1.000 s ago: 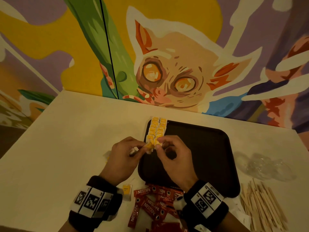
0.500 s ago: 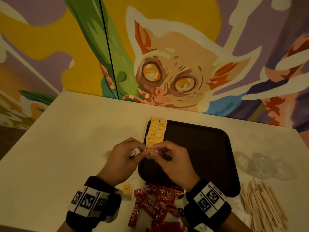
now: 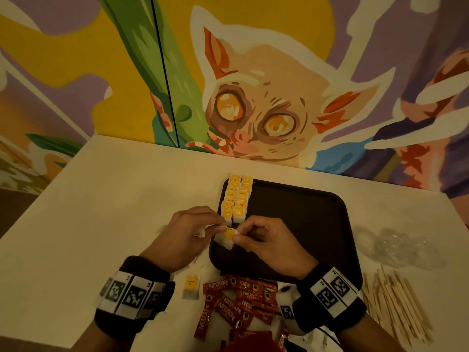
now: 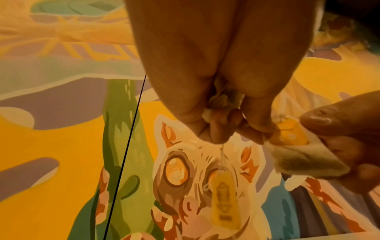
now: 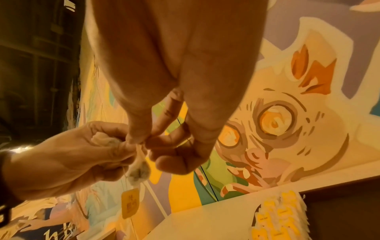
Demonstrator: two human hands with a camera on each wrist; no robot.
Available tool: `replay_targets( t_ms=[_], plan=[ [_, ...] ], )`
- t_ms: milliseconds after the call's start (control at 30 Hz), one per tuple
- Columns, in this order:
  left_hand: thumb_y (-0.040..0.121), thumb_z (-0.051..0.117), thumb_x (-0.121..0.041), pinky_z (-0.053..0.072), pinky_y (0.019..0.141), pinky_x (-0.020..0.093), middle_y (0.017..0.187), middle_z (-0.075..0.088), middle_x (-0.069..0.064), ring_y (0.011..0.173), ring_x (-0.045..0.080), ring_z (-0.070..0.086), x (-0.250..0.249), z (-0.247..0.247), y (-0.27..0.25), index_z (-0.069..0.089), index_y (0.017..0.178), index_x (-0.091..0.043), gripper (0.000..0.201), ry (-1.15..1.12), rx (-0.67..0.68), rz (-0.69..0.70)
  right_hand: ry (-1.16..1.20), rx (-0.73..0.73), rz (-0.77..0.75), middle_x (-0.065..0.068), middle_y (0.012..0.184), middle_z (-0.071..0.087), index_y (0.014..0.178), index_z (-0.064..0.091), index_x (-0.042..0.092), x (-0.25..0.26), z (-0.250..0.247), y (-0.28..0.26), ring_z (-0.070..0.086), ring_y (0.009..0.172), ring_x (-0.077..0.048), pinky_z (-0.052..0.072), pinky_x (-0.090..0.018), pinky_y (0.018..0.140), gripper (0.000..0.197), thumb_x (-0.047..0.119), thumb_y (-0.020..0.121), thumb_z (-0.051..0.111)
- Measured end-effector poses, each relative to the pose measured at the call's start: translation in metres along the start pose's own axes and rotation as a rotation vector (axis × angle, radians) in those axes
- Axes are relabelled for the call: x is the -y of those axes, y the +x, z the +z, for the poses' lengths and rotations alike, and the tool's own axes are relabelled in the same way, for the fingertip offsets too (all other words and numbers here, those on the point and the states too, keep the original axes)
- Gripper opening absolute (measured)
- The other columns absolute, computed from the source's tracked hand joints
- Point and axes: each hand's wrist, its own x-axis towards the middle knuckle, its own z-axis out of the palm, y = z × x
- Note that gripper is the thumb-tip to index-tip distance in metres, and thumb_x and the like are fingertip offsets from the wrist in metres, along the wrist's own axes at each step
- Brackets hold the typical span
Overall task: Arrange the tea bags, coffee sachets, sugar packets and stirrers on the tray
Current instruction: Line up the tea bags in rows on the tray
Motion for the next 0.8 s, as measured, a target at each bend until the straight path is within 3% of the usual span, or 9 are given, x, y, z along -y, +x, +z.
replay_targets(
  t_ms=[167, 367, 467, 533, 667, 800],
  plan=[
    [0.088, 0.067, -0.017, 0.042, 0.078, 0.005, 0.093, 0.061, -0.024, 0.087, -0.013, 0.054, 0.003, 0.001, -0.002, 0.074, 0.094, -0.019, 0.009, 0.026, 0.006, 0.02, 0.061, -0.05, -0.061, -0.009, 0.088, 0.073, 0.097, 0.073, 0.01, 0.002, -0.003, -0.002, 0.069, 0.083, -0.028, 0.058, -0.036, 0.079, 0.011, 0.012, 0.087, 0.069],
    [0.089, 0.062, -0.025, 0.045, 0.075, 0.01, 0.092, 0.07, -0.012, 0.085, -0.004, 0.058, 0.001, 0.004, -0.002, 0.075, 0.097, -0.022, 0.015, 0.018, 0.018, 0.019, -0.036, -0.12, -0.173, 0.006, 0.089, 0.072, 0.098, 0.074, 0.015, 0.014, -0.007, -0.001, 0.068, 0.083, -0.013, 0.056, -0.028, 0.077, 0.013, 0.01, 0.09, 0.066],
    [0.089, 0.063, -0.025, 0.049, 0.073, 0.017, 0.091, 0.07, -0.013, 0.085, -0.001, 0.06, -0.004, 0.005, -0.001, 0.075, 0.099, -0.023, 0.016, -0.016, 0.02, 0.051, -0.152, -0.134, -0.278, 0.009, 0.093, 0.07, 0.098, 0.074, 0.016, 0.021, -0.006, 0.003, 0.067, 0.09, -0.016, 0.056, -0.038, 0.081, 0.011, 0.013, 0.09, 0.067],
    [0.09, 0.064, -0.027, 0.049, 0.074, 0.016, 0.093, 0.07, -0.014, 0.086, -0.003, 0.06, -0.01, 0.004, 0.0, 0.075, 0.1, -0.023, 0.015, -0.059, 0.02, 0.081, -0.181, -0.132, -0.309, 0.007, 0.093, 0.07, 0.097, 0.075, 0.015, 0.022, -0.005, 0.008, 0.066, 0.089, -0.016, 0.055, -0.044, 0.08, 0.01, 0.013, 0.091, 0.067],
    [0.089, 0.062, -0.026, 0.047, 0.076, 0.013, 0.095, 0.071, -0.013, 0.087, -0.005, 0.06, -0.019, 0.0, 0.001, 0.076, 0.099, -0.018, 0.019, -0.121, -0.049, 0.121, -0.055, -0.173, -0.214, 0.004, 0.092, 0.073, 0.095, 0.074, 0.017, 0.016, -0.002, 0.013, 0.068, 0.091, -0.017, 0.054, -0.048, 0.085, 0.011, 0.01, 0.09, 0.067],
    [0.088, 0.063, -0.024, 0.051, 0.077, 0.018, 0.096, 0.072, -0.011, 0.088, 0.001, 0.064, -0.02, -0.002, -0.001, 0.076, 0.098, -0.015, 0.019, -0.132, -0.163, 0.101, -0.033, -0.175, -0.173, 0.004, 0.091, 0.074, 0.093, 0.073, 0.022, 0.007, 0.003, 0.011, 0.069, 0.087, -0.015, 0.057, -0.042, 0.084, 0.021, 0.003, 0.09, 0.065]
  ],
)
